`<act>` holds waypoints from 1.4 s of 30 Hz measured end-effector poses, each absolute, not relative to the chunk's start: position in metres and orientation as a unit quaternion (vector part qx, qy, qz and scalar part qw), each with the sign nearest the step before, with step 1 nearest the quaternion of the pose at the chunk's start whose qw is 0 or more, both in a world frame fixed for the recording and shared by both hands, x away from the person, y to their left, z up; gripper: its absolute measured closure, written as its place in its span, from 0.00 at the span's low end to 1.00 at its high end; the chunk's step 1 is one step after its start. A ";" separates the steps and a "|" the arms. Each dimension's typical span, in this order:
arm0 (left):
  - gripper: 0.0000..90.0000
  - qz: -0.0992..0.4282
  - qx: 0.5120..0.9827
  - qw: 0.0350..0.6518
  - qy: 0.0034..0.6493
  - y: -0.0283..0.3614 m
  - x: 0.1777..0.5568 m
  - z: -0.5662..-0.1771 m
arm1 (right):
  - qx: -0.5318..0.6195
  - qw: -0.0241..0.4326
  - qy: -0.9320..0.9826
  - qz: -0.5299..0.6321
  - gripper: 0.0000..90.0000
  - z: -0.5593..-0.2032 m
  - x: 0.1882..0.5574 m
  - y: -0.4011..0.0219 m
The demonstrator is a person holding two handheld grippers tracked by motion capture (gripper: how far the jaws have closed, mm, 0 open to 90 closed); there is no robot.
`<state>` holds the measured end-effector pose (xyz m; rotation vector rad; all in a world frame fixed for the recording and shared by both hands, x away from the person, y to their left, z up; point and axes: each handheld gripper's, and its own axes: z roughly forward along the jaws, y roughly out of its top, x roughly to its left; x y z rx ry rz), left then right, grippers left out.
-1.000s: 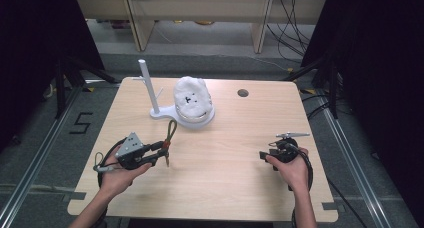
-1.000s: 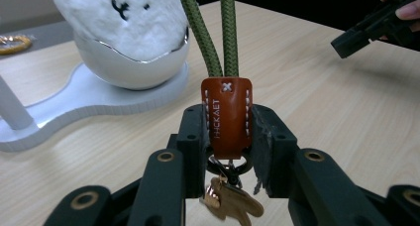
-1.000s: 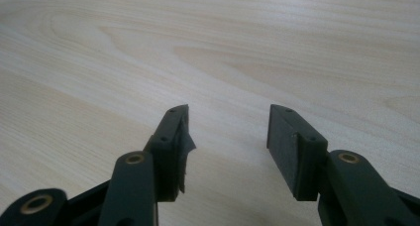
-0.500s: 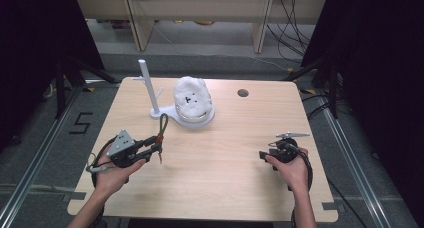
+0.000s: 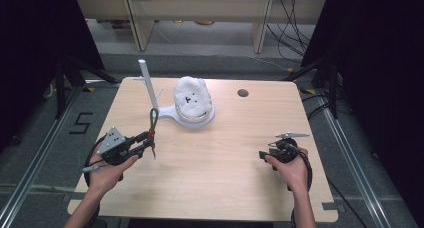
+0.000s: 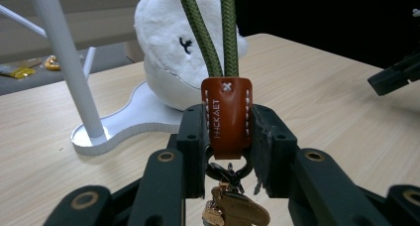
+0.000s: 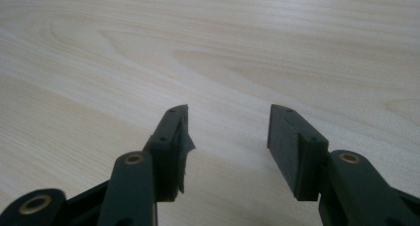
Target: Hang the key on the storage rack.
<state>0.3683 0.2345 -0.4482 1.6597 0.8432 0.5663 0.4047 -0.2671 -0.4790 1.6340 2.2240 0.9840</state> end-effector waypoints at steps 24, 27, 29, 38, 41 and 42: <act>0.76 0.284 0.674 0.562 0.387 0.261 0.379 -0.435 | 0.569 0.107 0.744 0.333 0.57 -0.475 0.402 -0.266; 0.76 0.287 0.673 0.558 0.391 0.263 0.380 -0.434 | 0.561 0.113 0.750 0.332 0.57 -0.476 0.402 -0.267; 0.76 0.288 0.671 0.559 0.393 0.264 0.381 -0.434 | 0.569 0.106 0.744 0.333 0.57 -0.475 0.402 -0.266; 0.76 0.298 0.663 0.560 0.398 0.267 0.387 -0.432 | 0.569 0.108 0.743 0.335 0.57 -0.475 0.401 -0.266; 0.76 0.303 0.659 0.562 0.398 0.268 0.389 -0.431 | 0.556 0.120 0.749 0.340 0.57 -0.476 0.403 -0.268; 0.76 0.303 0.659 0.560 0.400 0.269 0.389 -0.431 | 0.562 0.115 0.746 0.337 0.57 -0.475 0.402 -0.267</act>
